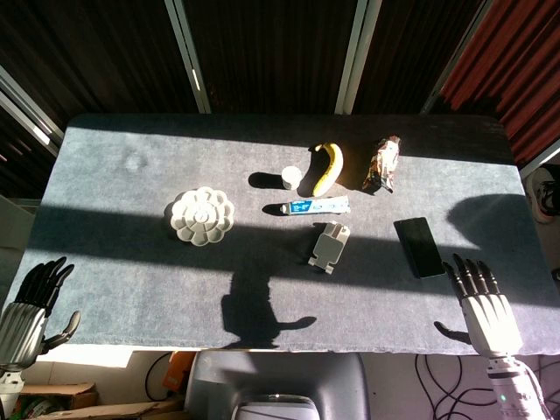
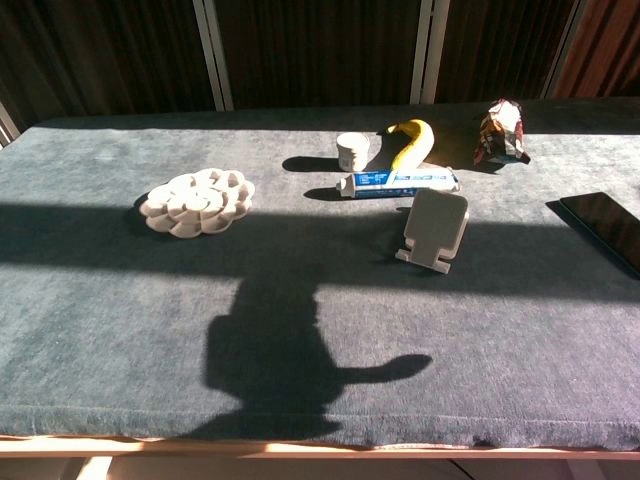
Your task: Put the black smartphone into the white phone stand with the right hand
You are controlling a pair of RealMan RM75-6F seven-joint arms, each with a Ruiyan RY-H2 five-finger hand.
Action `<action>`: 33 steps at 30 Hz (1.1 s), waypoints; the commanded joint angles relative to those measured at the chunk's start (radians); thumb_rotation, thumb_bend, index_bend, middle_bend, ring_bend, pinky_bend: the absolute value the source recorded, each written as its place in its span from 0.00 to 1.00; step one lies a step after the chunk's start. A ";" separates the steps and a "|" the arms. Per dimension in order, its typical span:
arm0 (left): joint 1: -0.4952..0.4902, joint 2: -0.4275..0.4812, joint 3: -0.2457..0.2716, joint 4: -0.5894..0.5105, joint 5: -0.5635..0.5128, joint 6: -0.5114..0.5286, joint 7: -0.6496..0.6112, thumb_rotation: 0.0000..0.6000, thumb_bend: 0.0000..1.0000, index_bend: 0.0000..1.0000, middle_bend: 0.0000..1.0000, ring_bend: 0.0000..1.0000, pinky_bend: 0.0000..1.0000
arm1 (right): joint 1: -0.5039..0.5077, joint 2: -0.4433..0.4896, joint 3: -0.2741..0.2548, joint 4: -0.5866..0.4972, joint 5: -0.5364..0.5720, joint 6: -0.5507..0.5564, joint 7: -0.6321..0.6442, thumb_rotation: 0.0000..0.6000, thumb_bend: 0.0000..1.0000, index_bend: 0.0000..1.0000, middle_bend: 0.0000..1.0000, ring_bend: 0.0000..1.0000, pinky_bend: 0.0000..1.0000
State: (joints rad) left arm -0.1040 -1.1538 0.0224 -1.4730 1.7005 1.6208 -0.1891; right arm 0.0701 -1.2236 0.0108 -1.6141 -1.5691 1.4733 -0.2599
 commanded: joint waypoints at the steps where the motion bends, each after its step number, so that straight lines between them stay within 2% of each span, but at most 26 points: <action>1: 0.000 -0.001 -0.001 0.000 -0.001 0.001 -0.001 1.00 0.40 0.00 0.00 0.00 0.00 | 0.001 0.000 0.000 0.001 0.003 -0.004 0.000 1.00 0.18 0.00 0.00 0.00 0.00; 8: -0.002 0.000 -0.003 0.000 0.001 0.000 -0.003 1.00 0.40 0.00 0.00 0.00 0.00 | 0.002 0.006 0.003 0.003 0.011 -0.007 0.009 1.00 0.18 0.00 0.00 0.00 0.00; 12: -0.005 0.000 -0.004 0.003 -0.001 -0.004 -0.008 1.00 0.41 0.00 0.00 0.00 0.00 | 0.021 0.005 0.010 0.009 0.027 -0.044 0.006 1.00 0.18 0.00 0.00 0.00 0.00; 17: -0.007 0.005 -0.002 0.004 -0.004 -0.012 -0.011 1.00 0.40 0.00 0.00 0.00 0.00 | 0.076 -0.017 0.070 0.072 0.140 -0.142 -0.011 1.00 0.19 0.00 0.00 0.00 0.00; 22: -0.007 0.007 -0.004 0.003 -0.006 -0.010 -0.015 1.00 0.40 0.00 0.00 0.00 0.00 | 0.164 -0.041 0.138 0.188 0.305 -0.318 -0.028 1.00 0.19 0.03 0.00 0.00 0.00; 28: -0.007 0.007 -0.001 0.000 -0.004 -0.014 -0.009 1.00 0.40 0.00 0.00 0.00 0.00 | 0.237 -0.088 0.167 0.341 0.422 -0.455 -0.049 1.00 0.19 0.08 0.00 0.00 0.00; 30: -0.008 0.006 -0.002 0.000 -0.005 -0.016 -0.010 1.00 0.40 0.00 0.00 0.00 0.00 | 0.253 -0.101 0.168 0.378 0.450 -0.494 -0.052 1.00 0.23 0.08 0.00 0.00 0.00; 33: -0.008 0.005 -0.001 0.001 -0.002 -0.016 -0.007 1.00 0.40 0.00 0.00 0.00 0.00 | 0.284 -0.116 0.170 0.442 0.485 -0.568 -0.039 1.00 0.43 0.13 0.00 0.00 0.00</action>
State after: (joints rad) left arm -0.1124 -1.1483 0.0217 -1.4725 1.6980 1.6049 -0.1959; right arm 0.3239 -1.3201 0.1724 -1.2125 -1.1104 0.9521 -0.3023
